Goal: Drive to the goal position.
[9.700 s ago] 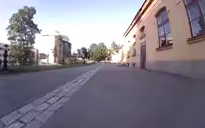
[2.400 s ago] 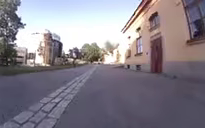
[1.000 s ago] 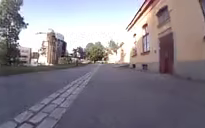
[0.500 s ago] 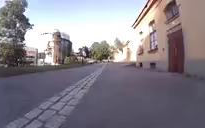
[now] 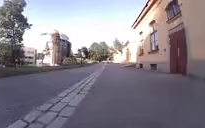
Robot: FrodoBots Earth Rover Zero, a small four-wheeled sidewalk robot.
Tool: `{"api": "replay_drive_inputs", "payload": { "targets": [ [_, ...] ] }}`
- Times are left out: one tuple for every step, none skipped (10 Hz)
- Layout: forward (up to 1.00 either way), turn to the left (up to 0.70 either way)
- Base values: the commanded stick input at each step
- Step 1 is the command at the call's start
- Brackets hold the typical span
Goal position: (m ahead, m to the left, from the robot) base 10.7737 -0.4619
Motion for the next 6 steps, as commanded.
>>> {"api": "replay_drive_inputs", "payload": {
  "targets": [
    [0.50,0.00],
    [0.50,0.00],
    [0.50,0.00],
    [0.50,0.00],
    [0.50,-0.13],
    [0.50,-0.30]
  ]
}}
